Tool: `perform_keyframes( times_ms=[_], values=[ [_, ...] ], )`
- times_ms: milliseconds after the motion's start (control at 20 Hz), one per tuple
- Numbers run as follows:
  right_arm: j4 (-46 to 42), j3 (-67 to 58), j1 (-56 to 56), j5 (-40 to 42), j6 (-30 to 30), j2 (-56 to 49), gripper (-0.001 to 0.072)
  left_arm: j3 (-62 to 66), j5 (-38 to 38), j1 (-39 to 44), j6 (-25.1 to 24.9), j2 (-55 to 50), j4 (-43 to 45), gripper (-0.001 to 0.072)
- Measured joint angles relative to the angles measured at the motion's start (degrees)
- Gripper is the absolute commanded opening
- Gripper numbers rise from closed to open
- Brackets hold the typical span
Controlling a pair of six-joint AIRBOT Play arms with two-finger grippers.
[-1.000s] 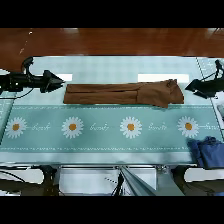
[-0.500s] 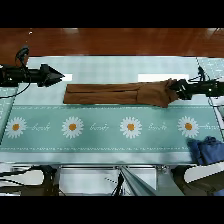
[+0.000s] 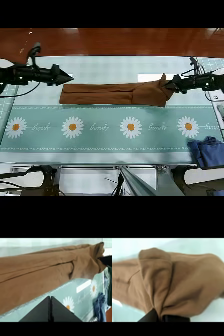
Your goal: Fold the shirts.
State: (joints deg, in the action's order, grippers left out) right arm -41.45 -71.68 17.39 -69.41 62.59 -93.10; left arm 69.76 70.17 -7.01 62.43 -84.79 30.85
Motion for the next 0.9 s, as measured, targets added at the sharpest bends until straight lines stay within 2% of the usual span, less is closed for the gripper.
perform_keyframes(
  times_ms=[450,700,900],
  values=[
    [-20.1,0.0,-7.7,-6.6,10.6,19.0,0.0028,0.0,-13.2,21.4,5.1,-3.4,-0.3,0.0033],
    [-24.3,0.0,-13.1,-7.3,17.7,27.3,0.0028,0.0,-16.9,31.5,6.1,-8.4,-1.8,0.0033],
    [-25.2,0.0,-15.0,-8.7,22.7,33.9,0.0028,0.0,-19.0,35.6,6.4,-11.4,-2.9,0.0033]
  ],
)
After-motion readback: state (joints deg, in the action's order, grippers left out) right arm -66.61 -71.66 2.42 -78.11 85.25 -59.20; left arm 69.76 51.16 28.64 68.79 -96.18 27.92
